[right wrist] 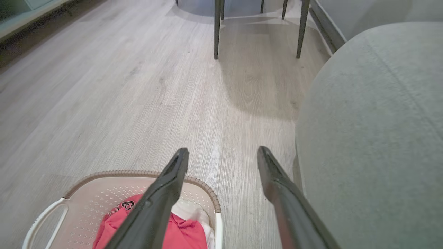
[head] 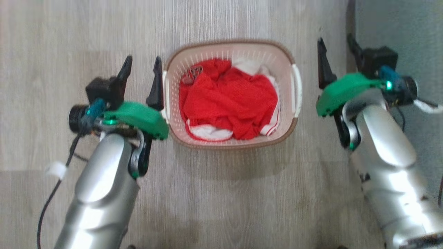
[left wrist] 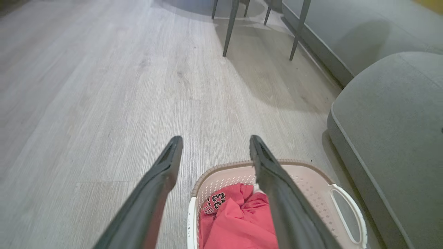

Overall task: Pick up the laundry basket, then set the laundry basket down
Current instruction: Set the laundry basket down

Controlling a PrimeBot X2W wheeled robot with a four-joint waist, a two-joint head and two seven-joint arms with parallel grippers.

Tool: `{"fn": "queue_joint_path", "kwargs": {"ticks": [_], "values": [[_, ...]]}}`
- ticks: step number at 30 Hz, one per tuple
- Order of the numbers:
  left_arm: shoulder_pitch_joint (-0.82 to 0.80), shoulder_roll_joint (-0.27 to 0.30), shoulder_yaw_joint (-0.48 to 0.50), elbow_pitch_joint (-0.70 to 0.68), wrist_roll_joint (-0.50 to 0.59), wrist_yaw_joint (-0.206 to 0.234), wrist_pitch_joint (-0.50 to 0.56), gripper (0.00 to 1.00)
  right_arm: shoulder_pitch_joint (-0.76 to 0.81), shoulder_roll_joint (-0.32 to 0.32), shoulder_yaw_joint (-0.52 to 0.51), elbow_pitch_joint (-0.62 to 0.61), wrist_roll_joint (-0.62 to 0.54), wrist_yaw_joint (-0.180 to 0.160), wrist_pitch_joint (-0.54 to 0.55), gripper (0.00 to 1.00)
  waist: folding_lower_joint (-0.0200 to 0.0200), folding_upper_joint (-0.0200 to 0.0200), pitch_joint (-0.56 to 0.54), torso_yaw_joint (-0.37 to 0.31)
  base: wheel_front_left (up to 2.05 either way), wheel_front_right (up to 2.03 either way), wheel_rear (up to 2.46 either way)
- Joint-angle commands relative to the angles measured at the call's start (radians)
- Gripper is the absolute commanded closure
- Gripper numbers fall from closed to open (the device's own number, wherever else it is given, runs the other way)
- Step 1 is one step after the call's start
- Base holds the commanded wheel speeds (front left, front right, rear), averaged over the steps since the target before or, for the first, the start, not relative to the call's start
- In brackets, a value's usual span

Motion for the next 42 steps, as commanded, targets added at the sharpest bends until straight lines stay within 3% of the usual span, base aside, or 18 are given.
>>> {"fn": "queue_joint_path", "kwargs": {"ticks": [1, 11, 22, 42], "values": [[0.027, 0.016, 0.044, -0.048, 0.019, -0.005, -0.002, 0.00, 0.044, 0.021, 0.007, -0.050, -0.009, 0.003, -0.005, 0.00, 0.0001, -0.0001, -0.069, -0.007, 0.00, 0.00, 0.00], [0.258, 0.001, 0.139, -0.235, 0.119, -0.022, -0.002, 0.00, 0.288, 0.021, -0.021, -0.280, -0.017, 0.003, -0.005, 0.00, 0.0001, -0.0001, -0.243, -0.010, 0.00, 0.00, 0.00], [0.462, -0.005, 0.169, -0.347, 0.140, -0.012, -0.002, 0.00, 0.532, 0.021, -0.041, -0.465, -0.013, 0.003, -0.005, 0.00, 0.0001, -0.0001, -0.398, 0.004, 0.00, 0.00, 0.00], [0.615, -0.006, 0.185, -0.395, 0.169, 0.011, -0.002, 0.00, 0.725, 0.021, -0.069, -0.549, -0.004, 0.003, -0.005, 0.00, 0.0001, -0.0001, -0.519, 0.002, 0.00, 0.00, 0.00]]}}
